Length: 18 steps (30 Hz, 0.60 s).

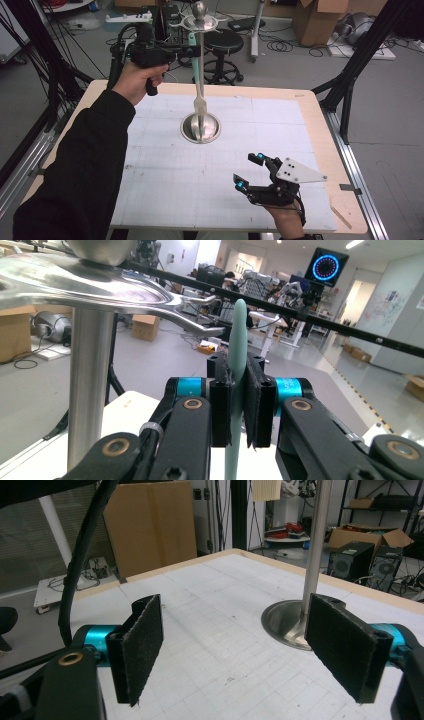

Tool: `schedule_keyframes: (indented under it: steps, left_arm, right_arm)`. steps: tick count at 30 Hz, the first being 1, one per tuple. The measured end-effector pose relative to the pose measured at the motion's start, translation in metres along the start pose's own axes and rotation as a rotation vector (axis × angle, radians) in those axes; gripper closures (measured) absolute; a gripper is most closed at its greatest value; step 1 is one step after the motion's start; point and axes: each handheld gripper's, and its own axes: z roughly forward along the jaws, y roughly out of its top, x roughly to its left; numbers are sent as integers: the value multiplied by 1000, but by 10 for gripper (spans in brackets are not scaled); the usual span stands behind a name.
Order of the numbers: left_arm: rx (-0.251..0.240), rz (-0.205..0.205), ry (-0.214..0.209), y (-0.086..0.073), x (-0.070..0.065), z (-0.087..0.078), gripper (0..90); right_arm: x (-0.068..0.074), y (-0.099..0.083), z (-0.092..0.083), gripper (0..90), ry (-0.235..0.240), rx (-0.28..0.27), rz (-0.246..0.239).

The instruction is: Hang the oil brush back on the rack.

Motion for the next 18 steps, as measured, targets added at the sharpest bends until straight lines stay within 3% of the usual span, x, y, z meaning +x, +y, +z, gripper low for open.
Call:
schedule_keyframes:
  steps: [18]
  left_arm:
    - [13, -30, 21, -2, 9, 1, 826]
  right_arm:
    - [0, 1, -2, 222, 9, -14, 7]
